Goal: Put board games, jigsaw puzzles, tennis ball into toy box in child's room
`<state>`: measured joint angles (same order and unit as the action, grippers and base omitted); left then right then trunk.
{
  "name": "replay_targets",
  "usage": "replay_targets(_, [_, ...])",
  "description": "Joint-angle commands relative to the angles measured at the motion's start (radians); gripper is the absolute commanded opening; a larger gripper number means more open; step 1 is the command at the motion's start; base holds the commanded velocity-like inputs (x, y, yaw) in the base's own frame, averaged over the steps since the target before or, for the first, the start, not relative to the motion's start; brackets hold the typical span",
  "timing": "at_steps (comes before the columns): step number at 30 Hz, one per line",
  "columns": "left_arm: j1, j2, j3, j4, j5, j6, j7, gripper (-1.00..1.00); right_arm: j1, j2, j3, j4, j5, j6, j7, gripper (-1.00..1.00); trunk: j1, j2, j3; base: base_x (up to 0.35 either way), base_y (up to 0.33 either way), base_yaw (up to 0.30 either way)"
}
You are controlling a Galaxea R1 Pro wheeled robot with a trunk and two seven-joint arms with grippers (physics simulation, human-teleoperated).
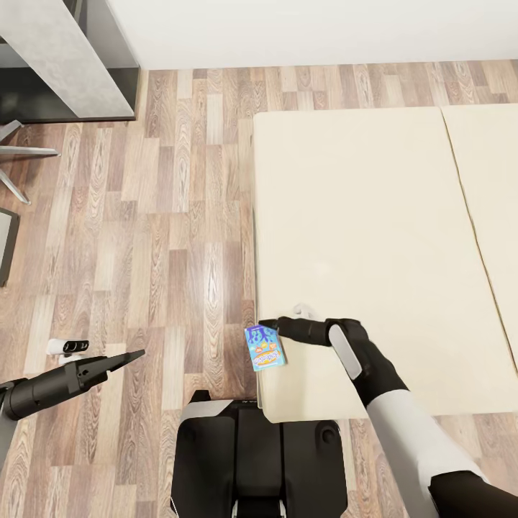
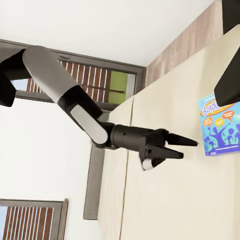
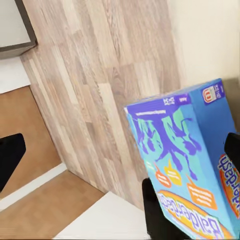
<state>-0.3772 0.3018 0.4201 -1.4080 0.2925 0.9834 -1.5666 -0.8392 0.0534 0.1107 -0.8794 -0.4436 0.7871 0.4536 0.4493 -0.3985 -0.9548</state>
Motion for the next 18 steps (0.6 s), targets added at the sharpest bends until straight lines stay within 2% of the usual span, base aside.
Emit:
replay_targets(1, [0.0,0.001,0.0,0.0,-0.001,0.011,-0.004,1.0,0.008,0.0,-0.002,-0.019,0.001,0.014,0.002,1.0,0.001,-0.001,-0.001,0.0,0.0,0.0])
replay_targets(5, [0.0,0.008,0.0,0.002,0.0,0.011,-0.004,1.0,0.057,-0.023,-0.008,-0.131,-0.001,0.061,0.002,1.0,0.001,-0.001,-0.001,0.0,0.0,0.0])
replay_targets(8, [0.0,0.009,0.0,0.003,-0.001,0.011,-0.004,1.0,0.067,-0.043,-0.01,-0.155,-0.004,0.072,0.002,1.0,0.001,-0.001,-0.001,0.0,0.0,0.0])
replay_targets(14, [0.0,0.01,0.0,0.003,-0.004,0.011,-0.004,1.0,0.08,-0.055,-0.011,-0.197,-0.007,0.078,0.005,1.0,0.001,-0.001,0.001,0.0,0.0,0.0])
replay_targets(18, [0.0,0.011,0.005,0.003,-0.007,0.01,-0.004,1.0,0.163,-0.056,-0.011,-0.343,-0.008,0.109,0.008,1.0,0.001,-0.001,0.007,0.0,0.0,0.0])
